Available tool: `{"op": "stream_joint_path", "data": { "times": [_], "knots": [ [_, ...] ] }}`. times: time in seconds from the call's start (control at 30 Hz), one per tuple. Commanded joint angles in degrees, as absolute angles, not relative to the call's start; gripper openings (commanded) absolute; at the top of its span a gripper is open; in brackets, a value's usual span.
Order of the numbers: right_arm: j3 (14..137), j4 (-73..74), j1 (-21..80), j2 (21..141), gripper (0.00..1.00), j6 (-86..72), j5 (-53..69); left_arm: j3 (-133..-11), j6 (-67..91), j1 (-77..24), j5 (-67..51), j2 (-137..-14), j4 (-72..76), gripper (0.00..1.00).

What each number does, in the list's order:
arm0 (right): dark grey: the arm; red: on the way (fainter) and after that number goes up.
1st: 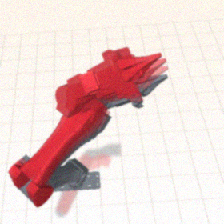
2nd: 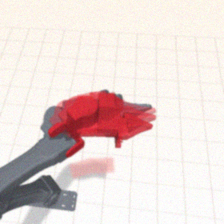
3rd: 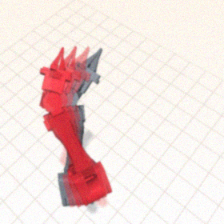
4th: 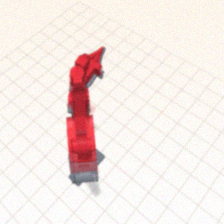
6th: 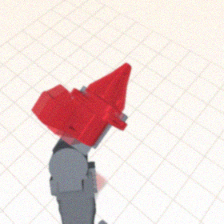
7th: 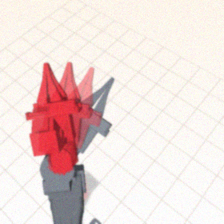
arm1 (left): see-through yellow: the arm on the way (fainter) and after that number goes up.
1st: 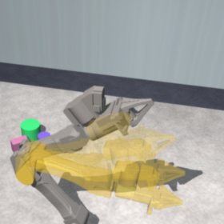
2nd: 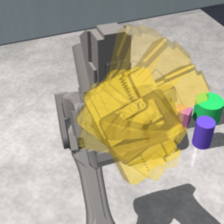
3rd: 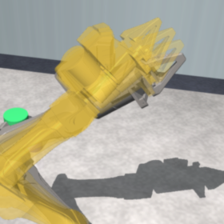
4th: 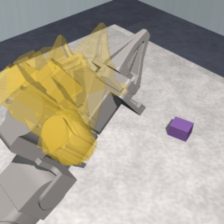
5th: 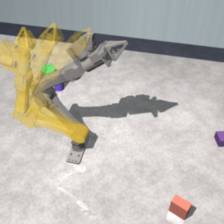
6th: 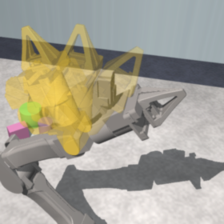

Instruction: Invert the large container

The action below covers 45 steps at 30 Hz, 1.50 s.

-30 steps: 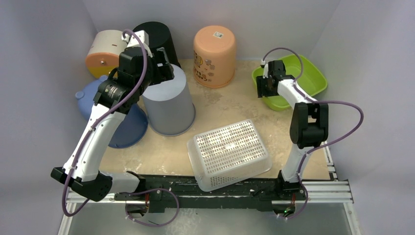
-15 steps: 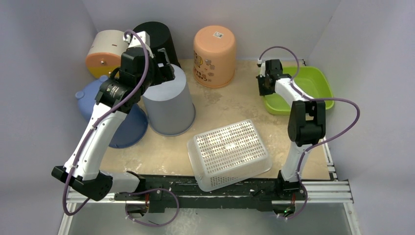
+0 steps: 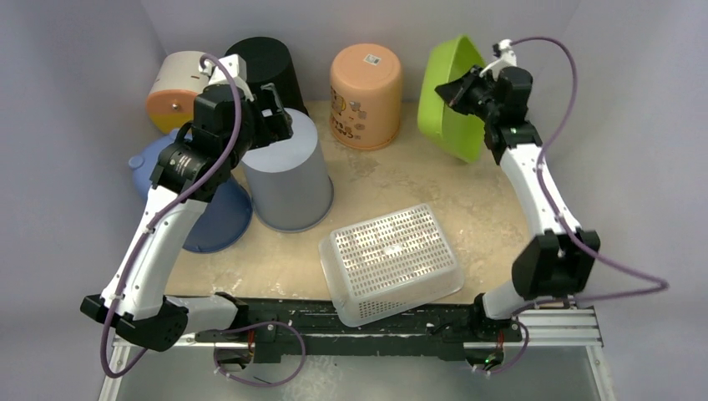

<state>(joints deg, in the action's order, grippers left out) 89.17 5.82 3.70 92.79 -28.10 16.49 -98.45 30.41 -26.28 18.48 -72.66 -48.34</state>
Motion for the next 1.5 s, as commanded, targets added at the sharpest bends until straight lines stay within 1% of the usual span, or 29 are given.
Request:
{"op": "stream_joint_path", "data": {
  "times": [0.0,0.1,0.33,0.47,0.63,0.77,0.9,1.0,1.13,1.47],
  "knots": [
    [75.55,-27.22,3.97,81.79,0.0,-54.59,19.08,-99.93,29.84,-26.37,18.86,-70.61,-47.98,0.84],
    [66.53,-38.89,3.96,78.9,0.0,-62.05,15.08,-100.33,29.36,-26.37,18.56,-70.55,-48.27,0.84],
    [54.55,-56.45,3.87,79.23,0.0,-71.41,13.41,-101.25,28.5,-26.37,18.28,-70.87,-49.13,0.85],
    [46.68,-77.8,3.78,84.21,0.0,-80.05,14.1,-101.39,27.94,-26.37,18.28,-71.05,-49.54,0.85],
    [44.25,-93.09,3.41,90.87,0.0,-85.26,12.16,-101.32,27.43,-26.37,18.95,-71.11,-50.04,0.85],
    [48.94,-102.71,3.25,98.03,0.0,-88.91,12.89,-101.16,27.06,-26.37,19.09,-71.55,-50.27,0.85],
    [49.96,-106.23,2.99,102.54,0.0,-91.57,10.64,-101.15,26.9,-26.37,18.74,-72.01,-50.12,0.85],
    [45.65,-108.06,1.48,104.27,0.0,-91.75,9.92,-101.16,26.89,-26.37,18.69,-72.0,-50.01,0.85],
    [38.23,-114.96,-0.86,107.69,0.0,-94.8,8.13,-100.84,26.96,-26.37,18.68,-71.88,-50.16,0.85],
    [23.4,-115.06,-4.94,106.91,0.0,-92.13,6.96,-99.02,27.73,-26.37,17.64,-72.04,-49.45,0.85]
  ]
}}
